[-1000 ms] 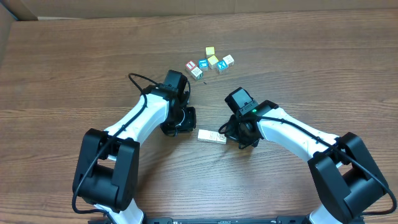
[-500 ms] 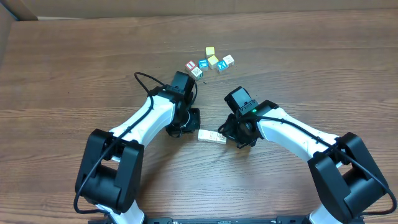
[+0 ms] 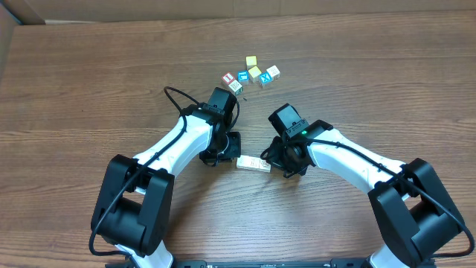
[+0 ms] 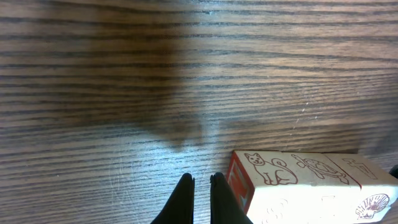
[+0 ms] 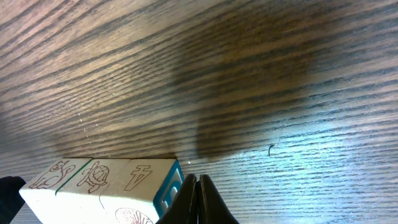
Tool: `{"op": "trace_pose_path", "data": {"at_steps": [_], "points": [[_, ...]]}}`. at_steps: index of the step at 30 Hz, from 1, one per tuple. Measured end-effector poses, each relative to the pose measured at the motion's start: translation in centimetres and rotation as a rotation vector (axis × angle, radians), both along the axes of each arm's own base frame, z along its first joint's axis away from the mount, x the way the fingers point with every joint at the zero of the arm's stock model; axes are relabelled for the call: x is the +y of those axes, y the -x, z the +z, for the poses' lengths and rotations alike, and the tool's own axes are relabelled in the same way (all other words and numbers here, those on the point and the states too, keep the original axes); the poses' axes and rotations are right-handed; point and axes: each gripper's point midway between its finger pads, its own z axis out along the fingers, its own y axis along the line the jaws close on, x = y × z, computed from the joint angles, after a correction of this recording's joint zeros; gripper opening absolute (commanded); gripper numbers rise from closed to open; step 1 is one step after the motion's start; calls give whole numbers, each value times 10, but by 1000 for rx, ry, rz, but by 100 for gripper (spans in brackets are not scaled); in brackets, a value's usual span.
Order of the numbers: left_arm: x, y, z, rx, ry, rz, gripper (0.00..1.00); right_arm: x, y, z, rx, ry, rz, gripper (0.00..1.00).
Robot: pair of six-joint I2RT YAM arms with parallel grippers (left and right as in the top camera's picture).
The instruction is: Flip 3 blocks
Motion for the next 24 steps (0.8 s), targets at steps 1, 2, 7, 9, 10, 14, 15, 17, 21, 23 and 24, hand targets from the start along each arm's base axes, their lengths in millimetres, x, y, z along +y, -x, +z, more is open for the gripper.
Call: {"op": "trace_pose_path", "data": {"at_steps": [1, 2, 7, 9, 10, 14, 15, 17, 21, 23, 24], "points": [[0, 0, 0, 0, -1, 0, 4, 0, 0, 0, 1, 0, 0, 4], [0, 0, 0, 0, -1, -1, 4, 0, 0, 0, 1, 1, 1, 4], [-3, 2, 0, -1, -1, -12, 4, 0, 1, 0, -1, 2, 12, 4], [-4, 2, 0, -1, -1, -13, 4, 0, 1, 0, -2, 3, 14, 4], [-4, 2, 0, -1, -1, -13, 4, -1, 1, 0, -1, 3, 15, 4], [-4, 1, -2, -9, 2, -13, 4, 0, 1, 0, 1, 2, 19, 4], [-4, 1, -4, -11, 3, -13, 4, 0, 2, 0, 2, 1, 19, 4], [-2, 5, -9, -6, 1, -13, 4, 0, 1, 0, 2, 1, 19, 4], [-1, 9, -13, 6, -1, -13, 4, 2, 1, 1, -1, -12, 23, 4], [-3, 8, -13, 2, 6, -14, 4, 6, -1, 1, -7, -28, 26, 4], [-3, 8, -12, 3, 10, -14, 4, 6, -1, 2, -8, -32, 27, 4]]}}
